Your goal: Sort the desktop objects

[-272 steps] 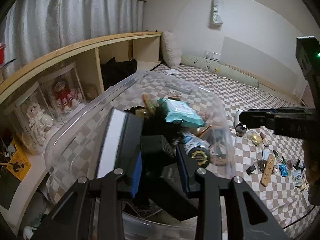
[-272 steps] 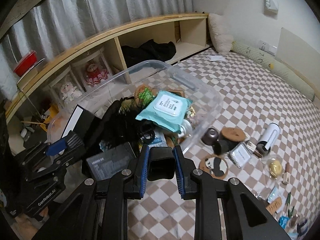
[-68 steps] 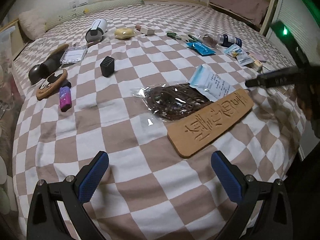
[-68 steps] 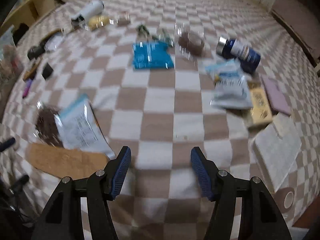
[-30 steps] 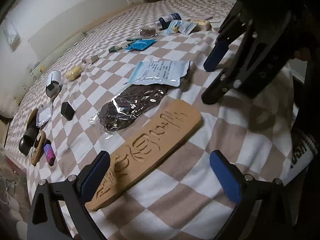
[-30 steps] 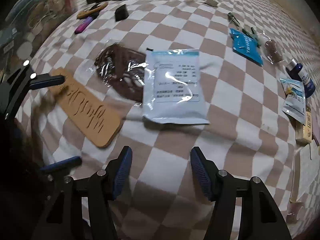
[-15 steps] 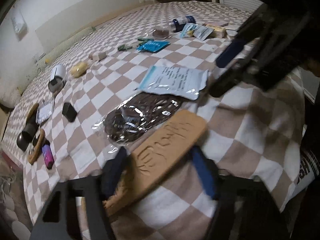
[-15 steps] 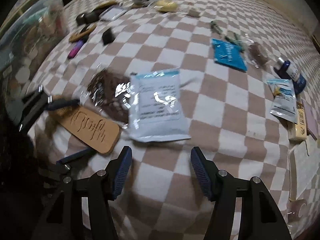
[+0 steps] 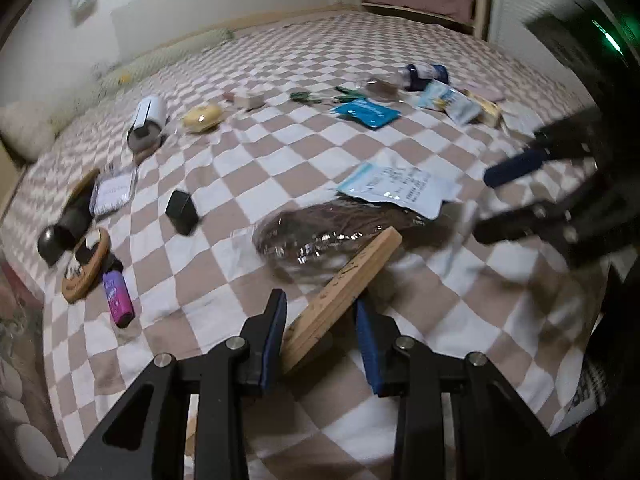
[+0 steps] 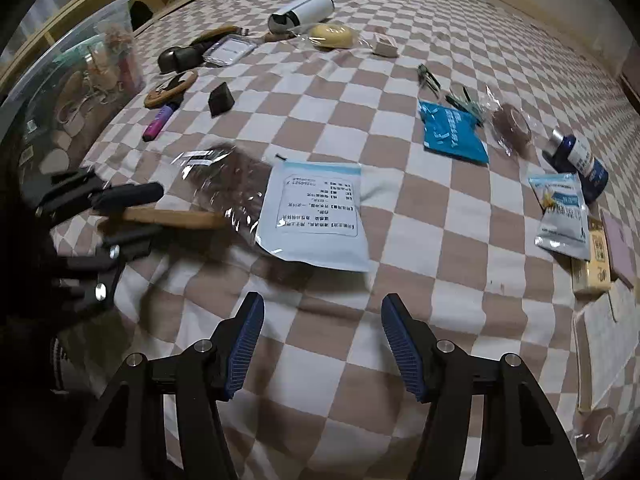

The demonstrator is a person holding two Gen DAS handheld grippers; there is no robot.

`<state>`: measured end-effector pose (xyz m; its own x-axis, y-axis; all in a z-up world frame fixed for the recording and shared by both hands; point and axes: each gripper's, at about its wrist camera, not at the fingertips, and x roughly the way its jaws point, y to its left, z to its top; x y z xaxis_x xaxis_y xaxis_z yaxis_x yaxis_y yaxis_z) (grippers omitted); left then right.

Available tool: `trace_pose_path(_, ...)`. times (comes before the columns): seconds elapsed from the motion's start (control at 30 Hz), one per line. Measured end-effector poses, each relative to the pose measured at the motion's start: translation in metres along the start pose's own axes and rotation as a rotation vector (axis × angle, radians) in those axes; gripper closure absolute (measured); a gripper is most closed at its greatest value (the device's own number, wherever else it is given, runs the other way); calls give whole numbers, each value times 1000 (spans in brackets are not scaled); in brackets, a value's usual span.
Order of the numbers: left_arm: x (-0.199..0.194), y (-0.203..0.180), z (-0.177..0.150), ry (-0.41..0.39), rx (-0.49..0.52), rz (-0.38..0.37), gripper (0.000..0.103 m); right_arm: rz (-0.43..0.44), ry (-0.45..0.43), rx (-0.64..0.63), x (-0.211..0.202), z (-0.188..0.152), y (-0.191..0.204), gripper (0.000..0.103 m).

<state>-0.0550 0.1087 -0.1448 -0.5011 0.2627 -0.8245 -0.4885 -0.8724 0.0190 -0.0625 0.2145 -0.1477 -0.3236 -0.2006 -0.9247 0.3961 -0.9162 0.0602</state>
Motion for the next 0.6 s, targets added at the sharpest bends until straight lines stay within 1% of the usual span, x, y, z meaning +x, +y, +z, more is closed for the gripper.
trace_pose_path(0.07, 4, 6, 1, 23, -37, -25, 72, 2, -26, -16, 0, 0, 2, 40)
trace_pose_path(0.1, 6, 8, 1, 33, -52, -34, 73, 4, -40, -23, 0, 0, 3, 43)
trace_pose_path(0.17, 7, 8, 1, 41, -65, -40, 73, -13, -59, -54, 2, 1, 7, 44)
trace_pose_path(0.23, 5, 8, 2, 42, -73, -35, 73, -10, -71, -80, 6, 2, 10, 45)
trace_pose_path(0.27, 4, 9, 2, 44, -78, -30, 73, -6, -72, -90, 7, 3, 12, 50)
trace_pose_path(0.3, 3, 10, 2, 46, -85, -26, 74, -2, -77, -102, 10, 4, 14, 57)
trace_pose_path(0.33, 3, 13, 2, 51, -99, -22, 74, -3, -84, -108, 12, 6, 15, 59)
trace_pose_path(0.37, 2, 16, 1, 57, -117, -18, 74, -5, -92, -111, 13, 7, 16, 65)
trace_pose_path(0.4, 1, 19, 1, 63, -135, -14, 74, -8, -99, -115, 15, 8, 17, 76)
trace_pose_path(0.57, -5, 35, 0, 94, -225, 4, 75, 21, -115, -85, 21, 14, 14, 93)
trace_pose_path(0.6, -6, 38, 0, 98, -248, 2, 76, 25, -114, -74, 21, 15, 13, 93)
